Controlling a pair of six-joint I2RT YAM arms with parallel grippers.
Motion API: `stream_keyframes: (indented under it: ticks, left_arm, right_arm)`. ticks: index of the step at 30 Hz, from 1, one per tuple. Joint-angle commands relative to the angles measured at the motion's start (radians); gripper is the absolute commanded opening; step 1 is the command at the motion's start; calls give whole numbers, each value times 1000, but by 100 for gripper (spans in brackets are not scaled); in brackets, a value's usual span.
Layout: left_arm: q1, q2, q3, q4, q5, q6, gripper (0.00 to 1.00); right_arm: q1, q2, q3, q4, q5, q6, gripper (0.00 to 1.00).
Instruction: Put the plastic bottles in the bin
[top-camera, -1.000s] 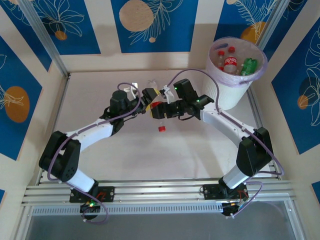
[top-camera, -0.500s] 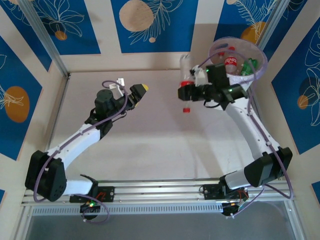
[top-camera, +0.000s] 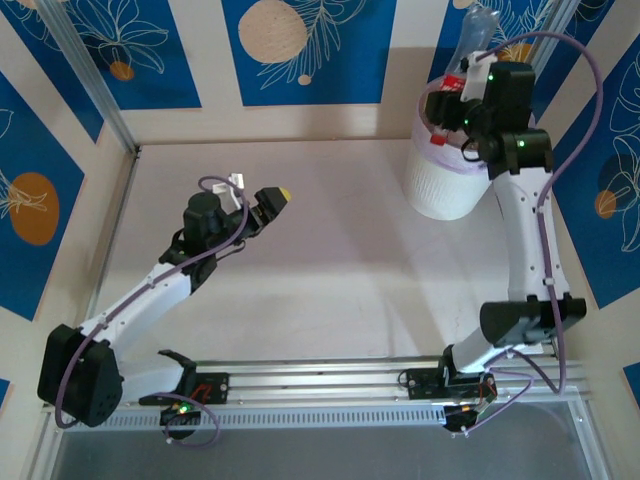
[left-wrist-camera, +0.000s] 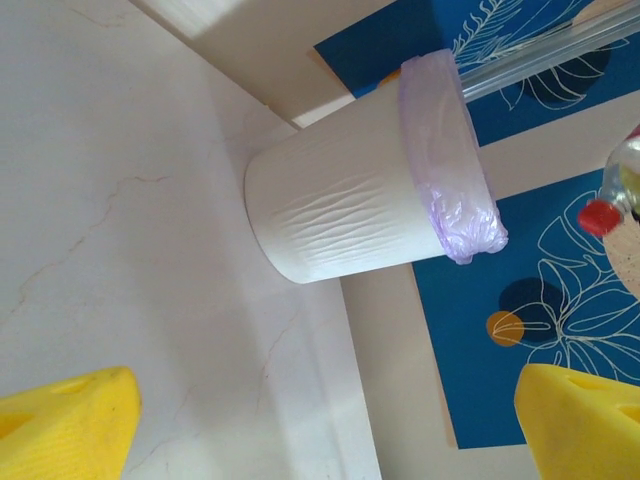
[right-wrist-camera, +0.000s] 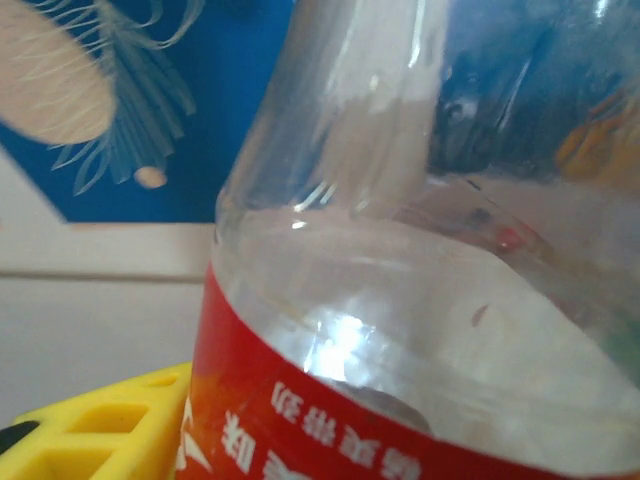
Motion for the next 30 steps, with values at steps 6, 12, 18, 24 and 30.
stream_keyframes:
  ticks: [6, 12, 18, 24, 30]
  left_arm:
    - [9, -29, -19, -6, 1, 17, 95]
    - [8, -41, -20, -37, -19, 38, 95]
    - [9, -22, -34, 3, -38, 23, 95]
    - [8, 8, -24, -30, -27, 43, 94]
    - [8, 40, -10, -40, -22, 60, 94]
  right_arm:
    - [-56, 215, 216, -2, 119, -101, 46]
    - [-92, 333, 306, -41, 120, -120, 46]
    - [-128, 385, 302, -83, 69, -90, 47]
    - [-146, 385, 238, -105, 14, -57, 49]
    - [-148, 361, 168, -97, -31, -42, 60]
